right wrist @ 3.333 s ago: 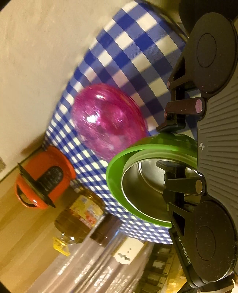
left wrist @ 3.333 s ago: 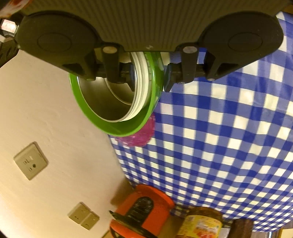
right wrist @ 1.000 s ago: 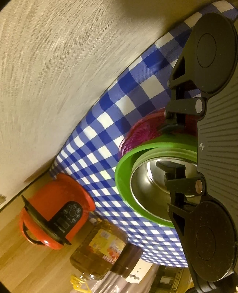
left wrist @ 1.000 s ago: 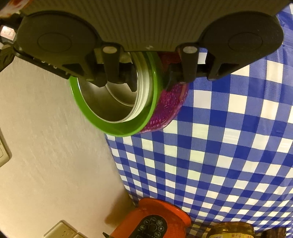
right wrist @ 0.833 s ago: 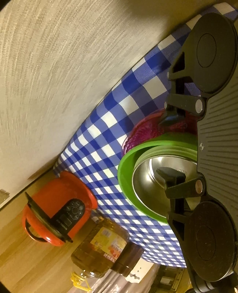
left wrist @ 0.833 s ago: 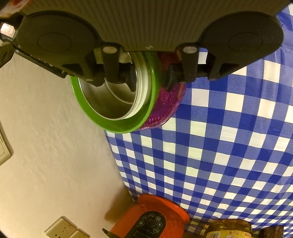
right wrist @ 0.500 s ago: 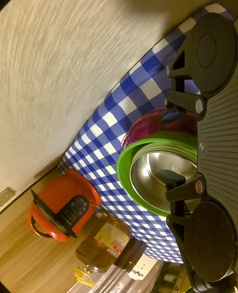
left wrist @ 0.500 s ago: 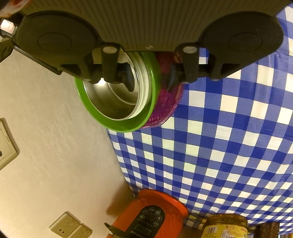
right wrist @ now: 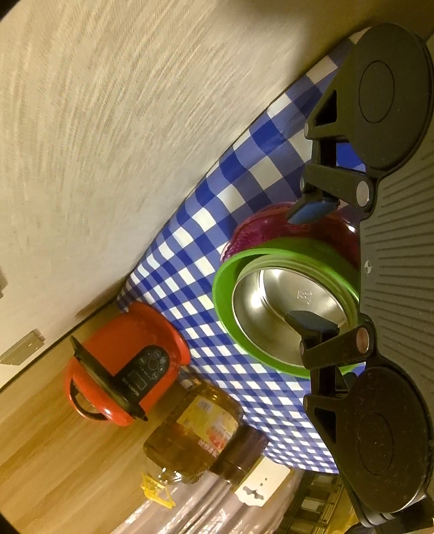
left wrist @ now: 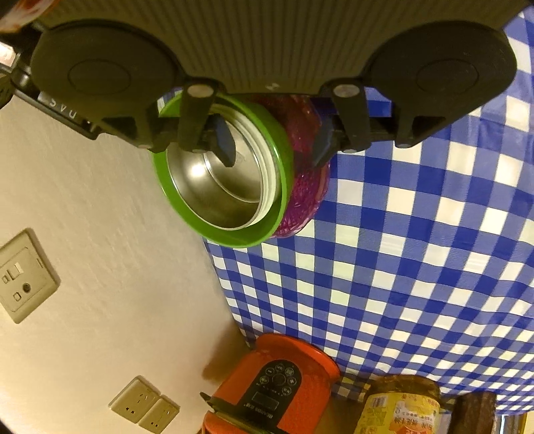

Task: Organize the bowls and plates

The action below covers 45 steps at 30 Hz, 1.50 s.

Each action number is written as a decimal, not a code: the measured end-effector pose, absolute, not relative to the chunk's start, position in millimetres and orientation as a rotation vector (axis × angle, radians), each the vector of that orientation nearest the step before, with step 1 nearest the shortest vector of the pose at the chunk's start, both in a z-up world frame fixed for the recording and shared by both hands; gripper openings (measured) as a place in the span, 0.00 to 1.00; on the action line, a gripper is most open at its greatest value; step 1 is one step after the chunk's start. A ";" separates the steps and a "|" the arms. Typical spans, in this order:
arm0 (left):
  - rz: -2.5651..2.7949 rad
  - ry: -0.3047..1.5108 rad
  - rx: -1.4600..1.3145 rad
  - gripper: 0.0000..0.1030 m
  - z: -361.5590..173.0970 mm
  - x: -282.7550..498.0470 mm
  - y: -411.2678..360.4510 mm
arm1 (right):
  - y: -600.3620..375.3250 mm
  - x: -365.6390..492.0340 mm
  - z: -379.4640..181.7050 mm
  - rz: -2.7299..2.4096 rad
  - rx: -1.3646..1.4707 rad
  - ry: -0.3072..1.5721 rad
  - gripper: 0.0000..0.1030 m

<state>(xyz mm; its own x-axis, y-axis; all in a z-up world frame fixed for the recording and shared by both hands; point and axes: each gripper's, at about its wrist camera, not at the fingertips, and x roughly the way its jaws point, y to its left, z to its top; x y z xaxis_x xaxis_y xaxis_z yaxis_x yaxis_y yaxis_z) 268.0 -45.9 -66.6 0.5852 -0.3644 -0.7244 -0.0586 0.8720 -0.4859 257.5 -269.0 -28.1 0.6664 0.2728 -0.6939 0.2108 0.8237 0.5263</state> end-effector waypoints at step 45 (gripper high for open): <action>-0.140 0.758 -0.264 0.77 -14.3 110.3 -33.3 | -239.7 115.3 20.6 0.096 0.355 0.785 0.57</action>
